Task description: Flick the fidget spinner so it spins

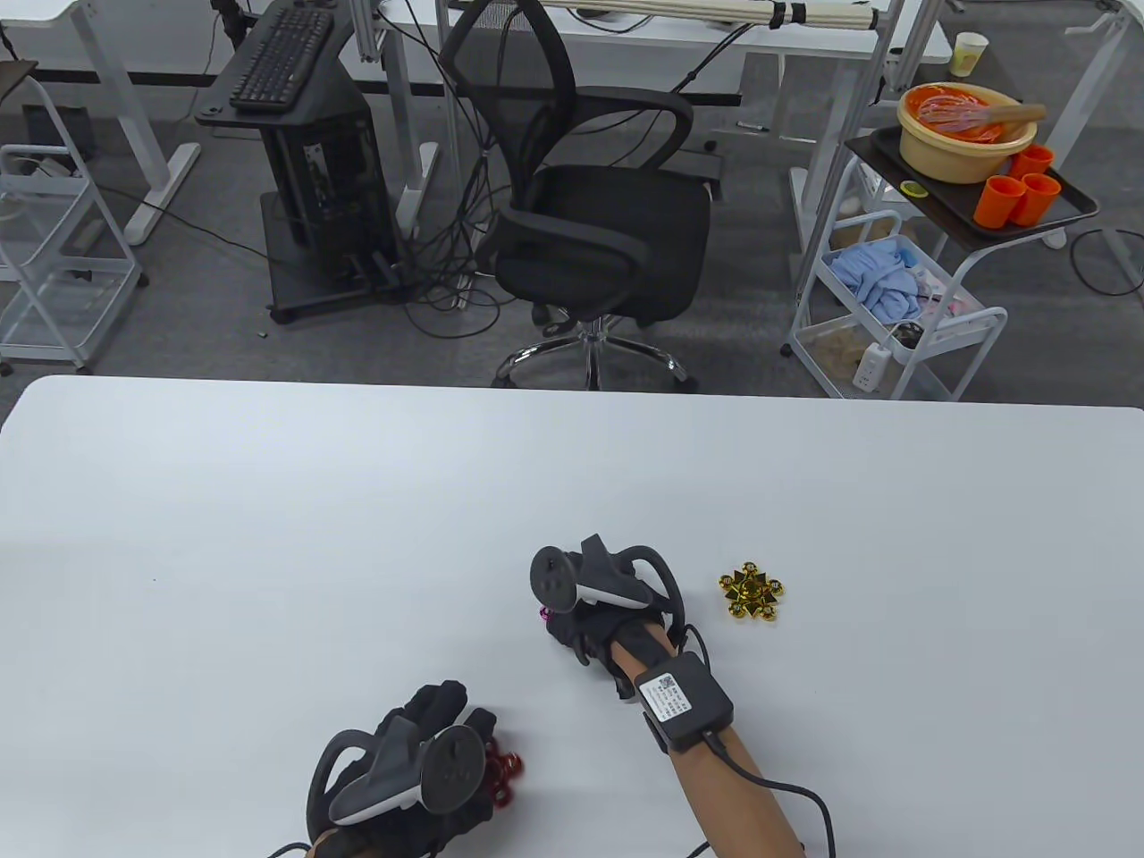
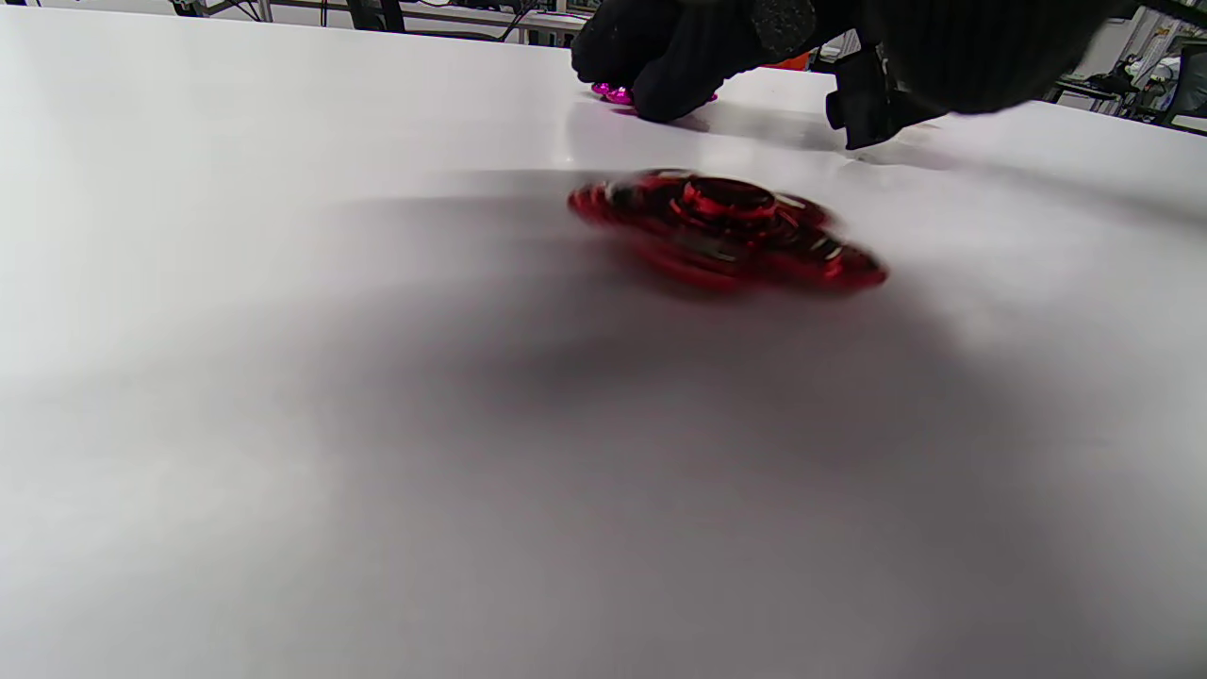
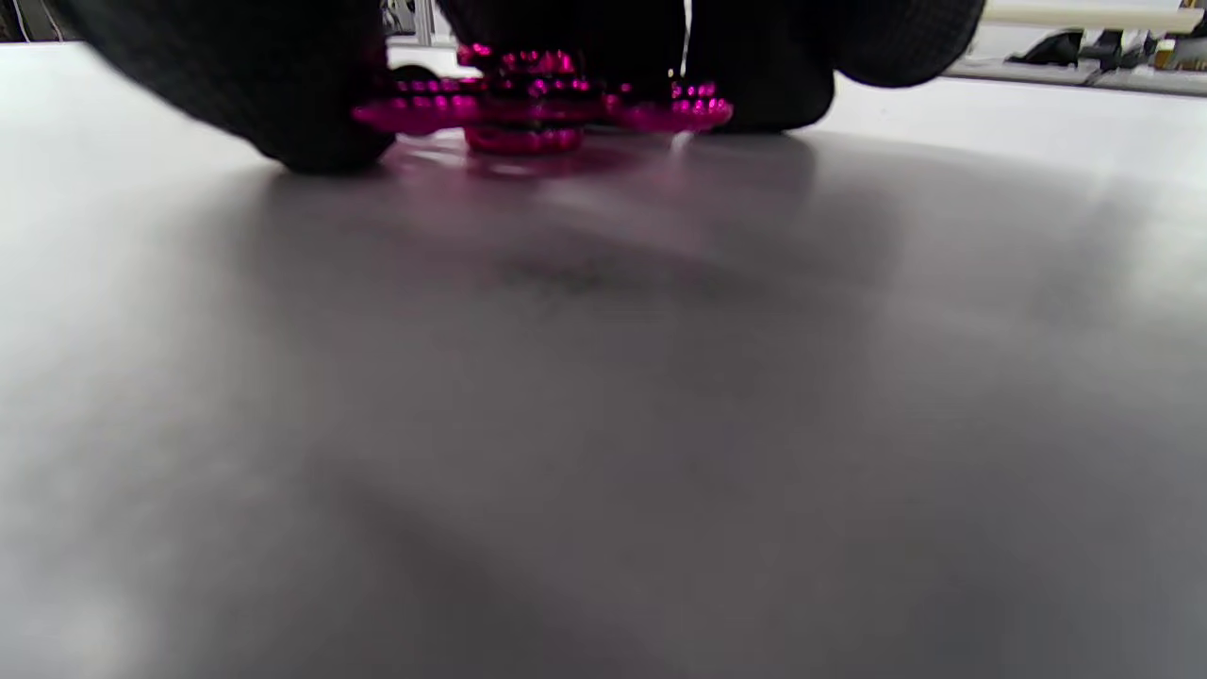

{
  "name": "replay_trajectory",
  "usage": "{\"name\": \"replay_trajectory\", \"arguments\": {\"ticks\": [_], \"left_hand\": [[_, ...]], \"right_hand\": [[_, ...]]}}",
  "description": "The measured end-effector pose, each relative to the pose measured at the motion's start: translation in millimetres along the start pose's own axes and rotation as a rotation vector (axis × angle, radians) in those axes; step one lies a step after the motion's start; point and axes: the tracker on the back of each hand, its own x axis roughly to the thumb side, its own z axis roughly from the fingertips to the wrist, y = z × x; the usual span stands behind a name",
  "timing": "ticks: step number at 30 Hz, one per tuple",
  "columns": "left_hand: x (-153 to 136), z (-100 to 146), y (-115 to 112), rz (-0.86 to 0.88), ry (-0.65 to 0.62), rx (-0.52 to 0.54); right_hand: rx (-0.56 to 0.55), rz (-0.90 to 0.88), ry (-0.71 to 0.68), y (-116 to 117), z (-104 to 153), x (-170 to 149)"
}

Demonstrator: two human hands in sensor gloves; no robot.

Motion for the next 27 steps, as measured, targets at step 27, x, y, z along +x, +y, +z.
{"name": "replay_trajectory", "arguments": {"ticks": [27], "left_hand": [[1.8,1.8,-12.1,-0.006,0.002,-0.043]], "right_hand": [[-0.183,-0.048,-0.248,18.8,184.3,33.7]]}}
